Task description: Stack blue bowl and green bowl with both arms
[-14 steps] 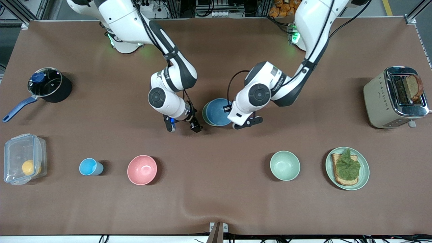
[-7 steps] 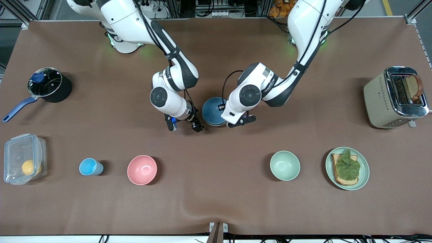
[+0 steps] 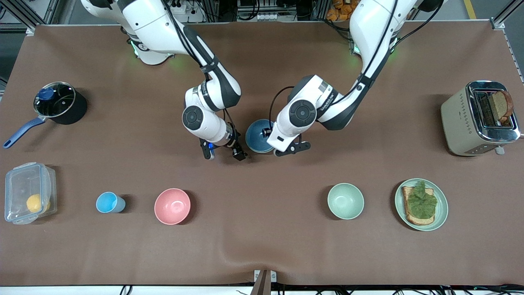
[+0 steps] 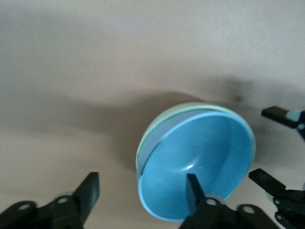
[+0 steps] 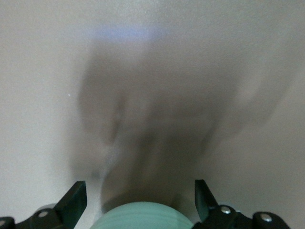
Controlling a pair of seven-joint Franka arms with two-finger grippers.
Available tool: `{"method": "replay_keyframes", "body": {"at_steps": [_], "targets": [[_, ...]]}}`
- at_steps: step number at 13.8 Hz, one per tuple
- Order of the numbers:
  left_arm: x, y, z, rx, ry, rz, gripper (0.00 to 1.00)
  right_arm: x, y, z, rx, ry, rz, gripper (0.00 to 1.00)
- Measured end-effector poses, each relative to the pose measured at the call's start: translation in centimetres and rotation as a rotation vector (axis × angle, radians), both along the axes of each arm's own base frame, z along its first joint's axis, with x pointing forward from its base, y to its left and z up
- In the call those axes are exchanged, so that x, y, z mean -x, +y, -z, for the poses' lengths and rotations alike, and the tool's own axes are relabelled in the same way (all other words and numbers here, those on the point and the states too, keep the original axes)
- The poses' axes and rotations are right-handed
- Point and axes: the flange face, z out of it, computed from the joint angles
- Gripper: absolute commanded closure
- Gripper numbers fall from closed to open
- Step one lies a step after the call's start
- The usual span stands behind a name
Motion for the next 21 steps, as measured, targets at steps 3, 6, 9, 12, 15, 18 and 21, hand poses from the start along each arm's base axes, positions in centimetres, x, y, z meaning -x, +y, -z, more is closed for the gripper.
{"method": "replay_keyframes", "body": {"at_steps": [3, 6, 9, 12, 15, 18, 21], "targets": [[-2.4, 2.8, -4.7, -0.046, -0.05, 0.001, 0.0, 0.0, 0.0, -0.1, 0.001, 0.012, -0.006, 0.0], [-5.7, 6.9, -10.0, -0.075, -0.127, -0.033, 0.0, -0.9, -2.4, -2.4, 0.008, 0.107, -0.09, 0.0], [-9.3, 13.2, -13.9, -0.109, -0.199, -0.054, 0.0, -3.5, -9.1, -7.2, 0.02, 0.164, -0.157, 0.0], [-11.5, 19.1, -16.7, -0.109, -0.242, -0.04, 0.0, -4.0, -13.6, -9.7, 0.141, 0.187, -0.261, 0.0], [-11.7, 23.9, -20.5, -0.125, -0.249, 0.035, 0.0, -3.5, -14.9, -10.0, 0.195, 0.21, -0.422, 0.0], [-10.9, 31.4, -26.2, -0.145, -0.275, 0.125, 0.0, -4.0, -19.4, -12.3, 0.148, 0.215, -0.626, 0.0], [-9.1, 35.3, -30.4, -0.153, -0.298, 0.135, 0.0, -4.5, -24.5, -15.8, 0.119, 0.186, -0.767, 0.0]]}}
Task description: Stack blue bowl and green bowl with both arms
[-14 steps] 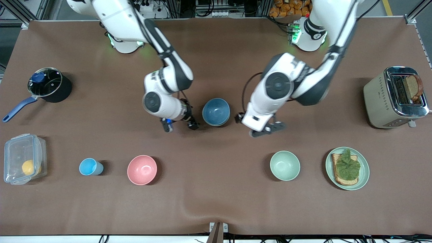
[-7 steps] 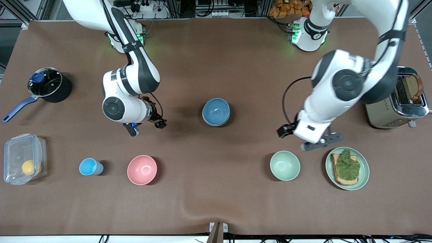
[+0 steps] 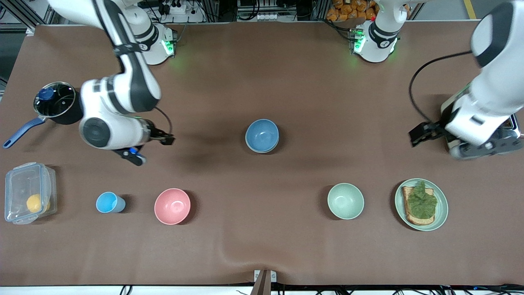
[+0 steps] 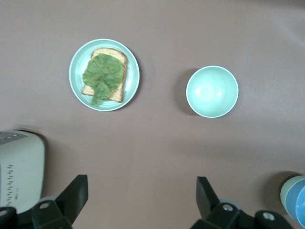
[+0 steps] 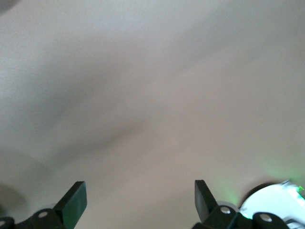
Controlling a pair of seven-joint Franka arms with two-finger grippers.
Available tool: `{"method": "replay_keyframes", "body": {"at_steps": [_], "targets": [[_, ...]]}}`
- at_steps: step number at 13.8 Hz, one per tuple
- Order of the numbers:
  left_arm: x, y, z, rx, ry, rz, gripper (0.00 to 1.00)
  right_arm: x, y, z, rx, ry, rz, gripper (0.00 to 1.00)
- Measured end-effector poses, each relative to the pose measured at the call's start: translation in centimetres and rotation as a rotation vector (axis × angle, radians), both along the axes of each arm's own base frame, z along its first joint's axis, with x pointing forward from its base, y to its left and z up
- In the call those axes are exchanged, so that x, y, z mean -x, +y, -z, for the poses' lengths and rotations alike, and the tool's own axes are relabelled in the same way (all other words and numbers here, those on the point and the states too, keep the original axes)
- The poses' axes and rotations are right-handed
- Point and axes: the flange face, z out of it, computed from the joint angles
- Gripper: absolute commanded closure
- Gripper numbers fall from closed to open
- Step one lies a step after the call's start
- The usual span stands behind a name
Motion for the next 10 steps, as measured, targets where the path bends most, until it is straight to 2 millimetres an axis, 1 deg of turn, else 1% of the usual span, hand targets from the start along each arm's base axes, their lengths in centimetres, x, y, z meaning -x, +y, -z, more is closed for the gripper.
{"method": "replay_keyframes", "body": {"at_steps": [2, 3, 5, 7, 8, 10], "targets": [[1.4, 1.1, -1.6, -0.015, 0.009, 0.017, 0.0, 0.1, -1.5, -1.9, 0.015, -0.022, -0.098, 0.0], [2.2, 1.7, -2.3, -0.023, 0.02, 0.031, 0.0, 0.0, -2.6, -3.0, 0.0, -0.035, -0.148, 0.0], [3.8, 2.6, -3.5, -0.023, 0.051, 0.055, 0.0, -0.3, -6.1, -5.4, -0.052, -0.071, -0.228, 0.0], [5.2, 2.7, -4.2, -0.017, 0.09, 0.084, 0.0, -0.3, -9.9, -8.2, -0.082, -0.119, -0.278, 0.0], [5.8, 2.6, -4.6, -0.019, 0.097, 0.092, 0.0, -0.2, -11.4, -9.6, -0.079, -0.143, -0.303, 0.0], [6.5, 2.4, -5.3, -0.019, 0.091, 0.115, 0.0, -0.1, -12.9, -12.4, -0.073, -0.194, -0.34, 0.0]]}}
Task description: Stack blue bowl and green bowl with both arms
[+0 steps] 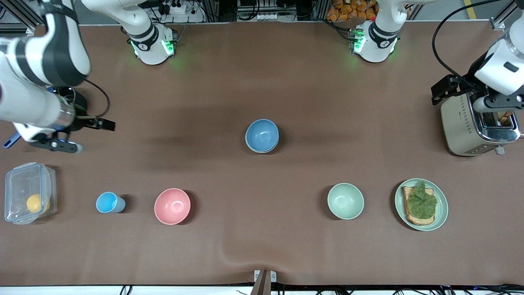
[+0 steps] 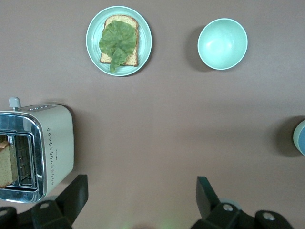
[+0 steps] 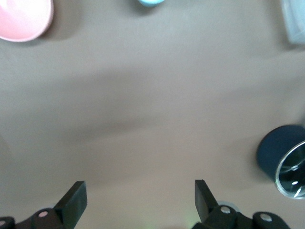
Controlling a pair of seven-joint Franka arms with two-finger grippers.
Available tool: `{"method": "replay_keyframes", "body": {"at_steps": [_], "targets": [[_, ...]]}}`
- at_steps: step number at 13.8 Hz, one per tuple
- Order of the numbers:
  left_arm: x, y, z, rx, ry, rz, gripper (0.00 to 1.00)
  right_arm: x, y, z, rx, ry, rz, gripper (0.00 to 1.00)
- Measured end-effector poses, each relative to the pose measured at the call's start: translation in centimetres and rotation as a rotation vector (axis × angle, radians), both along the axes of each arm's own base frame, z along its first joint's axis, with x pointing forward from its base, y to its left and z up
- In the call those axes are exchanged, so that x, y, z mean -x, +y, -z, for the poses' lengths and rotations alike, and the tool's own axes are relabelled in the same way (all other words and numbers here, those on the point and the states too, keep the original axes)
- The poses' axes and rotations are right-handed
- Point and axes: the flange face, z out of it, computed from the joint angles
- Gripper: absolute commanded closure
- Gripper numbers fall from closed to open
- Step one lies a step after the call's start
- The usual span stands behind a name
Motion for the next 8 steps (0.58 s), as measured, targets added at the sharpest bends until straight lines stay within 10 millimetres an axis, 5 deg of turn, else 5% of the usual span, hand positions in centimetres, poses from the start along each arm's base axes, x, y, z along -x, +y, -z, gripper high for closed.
{"method": "replay_keyframes", "body": {"at_steps": [4, 8], "targets": [[0.1, 1.1, -0.4, 0.003, -0.002, 0.076, 0.0, -0.2, -2.1, -6.3, -0.011, -0.12, -0.018, 0.0], [-0.1, 1.6, -0.7, 0.004, -0.01, 0.067, 0.0, 0.6, -4.7, -10.5, -0.024, -0.168, -0.075, 0.0]]}}
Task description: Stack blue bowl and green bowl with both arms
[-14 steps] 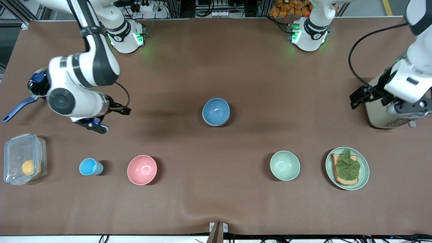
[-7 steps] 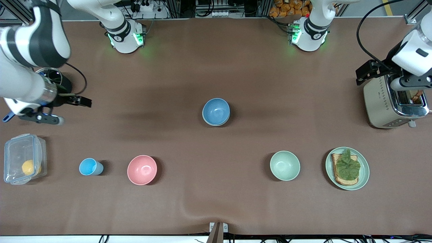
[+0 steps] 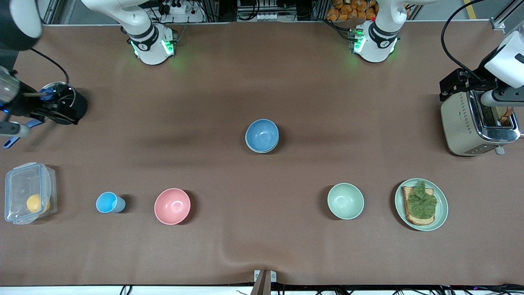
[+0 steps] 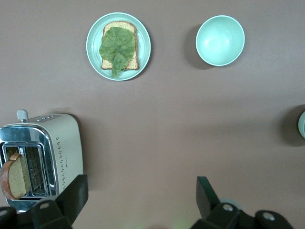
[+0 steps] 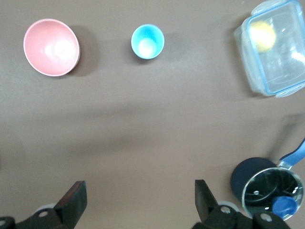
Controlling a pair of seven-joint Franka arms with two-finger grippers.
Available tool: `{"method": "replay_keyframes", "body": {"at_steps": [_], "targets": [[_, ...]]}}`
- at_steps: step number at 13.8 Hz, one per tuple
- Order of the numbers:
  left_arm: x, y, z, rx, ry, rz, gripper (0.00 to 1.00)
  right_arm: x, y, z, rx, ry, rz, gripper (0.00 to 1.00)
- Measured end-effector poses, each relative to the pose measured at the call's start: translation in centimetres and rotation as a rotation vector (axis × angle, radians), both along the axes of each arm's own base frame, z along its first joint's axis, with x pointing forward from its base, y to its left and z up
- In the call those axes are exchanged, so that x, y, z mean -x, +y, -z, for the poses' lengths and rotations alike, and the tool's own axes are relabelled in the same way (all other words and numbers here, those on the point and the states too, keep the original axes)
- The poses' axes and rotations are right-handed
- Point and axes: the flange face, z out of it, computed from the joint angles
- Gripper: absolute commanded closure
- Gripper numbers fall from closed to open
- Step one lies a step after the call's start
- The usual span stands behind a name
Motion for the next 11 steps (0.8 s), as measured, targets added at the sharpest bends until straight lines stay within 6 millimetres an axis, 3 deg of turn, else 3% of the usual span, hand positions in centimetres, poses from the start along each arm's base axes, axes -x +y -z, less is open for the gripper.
{"method": "replay_keyframes", "body": {"at_steps": [2, 4, 5, 7, 11], "targets": [[0.0, 0.0, -0.3, 0.001, -0.005, 0.0, 0.0, 1.3, -1.6, -3.9, -0.007, -0.013, 0.013, 0.0], [0.0, 0.1, -0.4, 0.0, -0.002, -0.002, 0.0, 2.6, -2.0, -8.0, -0.011, -0.035, 0.019, 0.0], [0.1, 0.1, -0.4, 0.0, 0.004, -0.002, 0.0, 3.0, -1.9, -9.0, -0.013, -0.033, 0.018, 0.0], [0.2, 0.1, -0.5, -0.001, 0.008, -0.001, 0.0, 2.8, -2.4, -8.5, -0.011, -0.028, 0.028, 0.0], [0.2, -0.2, -0.7, 0.026, 0.007, -0.027, 0.0, 1.2, -4.4, -5.1, -0.005, -0.006, 0.049, 0.0]]}}
